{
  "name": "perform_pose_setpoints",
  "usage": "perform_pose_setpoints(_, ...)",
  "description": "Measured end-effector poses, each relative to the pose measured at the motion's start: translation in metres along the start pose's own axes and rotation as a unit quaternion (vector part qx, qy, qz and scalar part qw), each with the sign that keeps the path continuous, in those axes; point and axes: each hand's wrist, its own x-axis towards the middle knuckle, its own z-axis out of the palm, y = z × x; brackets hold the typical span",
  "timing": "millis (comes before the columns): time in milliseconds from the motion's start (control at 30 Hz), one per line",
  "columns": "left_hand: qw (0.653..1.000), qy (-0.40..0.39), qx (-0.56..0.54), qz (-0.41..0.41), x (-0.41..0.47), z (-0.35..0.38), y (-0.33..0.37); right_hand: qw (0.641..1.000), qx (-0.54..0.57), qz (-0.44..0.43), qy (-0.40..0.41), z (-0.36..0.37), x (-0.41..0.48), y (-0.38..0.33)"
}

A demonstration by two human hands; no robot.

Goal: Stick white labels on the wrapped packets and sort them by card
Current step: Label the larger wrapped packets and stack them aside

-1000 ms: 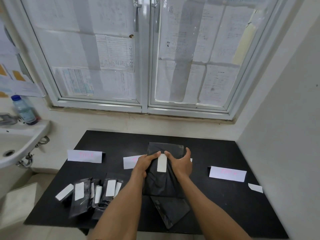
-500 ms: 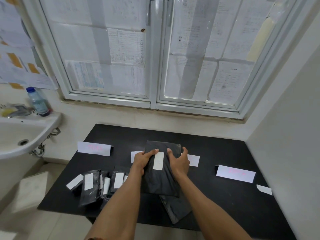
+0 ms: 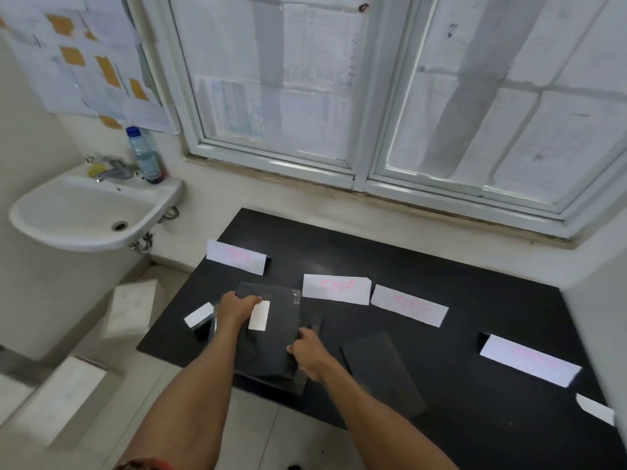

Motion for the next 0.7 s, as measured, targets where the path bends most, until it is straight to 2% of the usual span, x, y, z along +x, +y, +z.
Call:
perform_pose_setpoints(133,0.999,0.015,0.039,-0.001,0.013,-0.011,-0.006,0.999,-0.054,-0.009,0.003,0.030,0.017,-0.008)
perform_pose_setpoints(433,0.999,0.001,0.031,-0.022,0.035,-0.005,-0.019,0.976,-0.201,-0.047,0.074,0.050,0.038,-0.015)
perform_pose_setpoints(567,0.995,0.007,0.091,-0.034,0.040,0.002,-0.017,0.957,-0.251,-0.083,0.120,0.045,0.043,-0.015)
perform_pose_setpoints(700,0.987,0.023,0.152,-0.039,0.037,0.011,-0.007,0.957,-0.228,-0.094,0.151,0.033,0.046,-0.019)
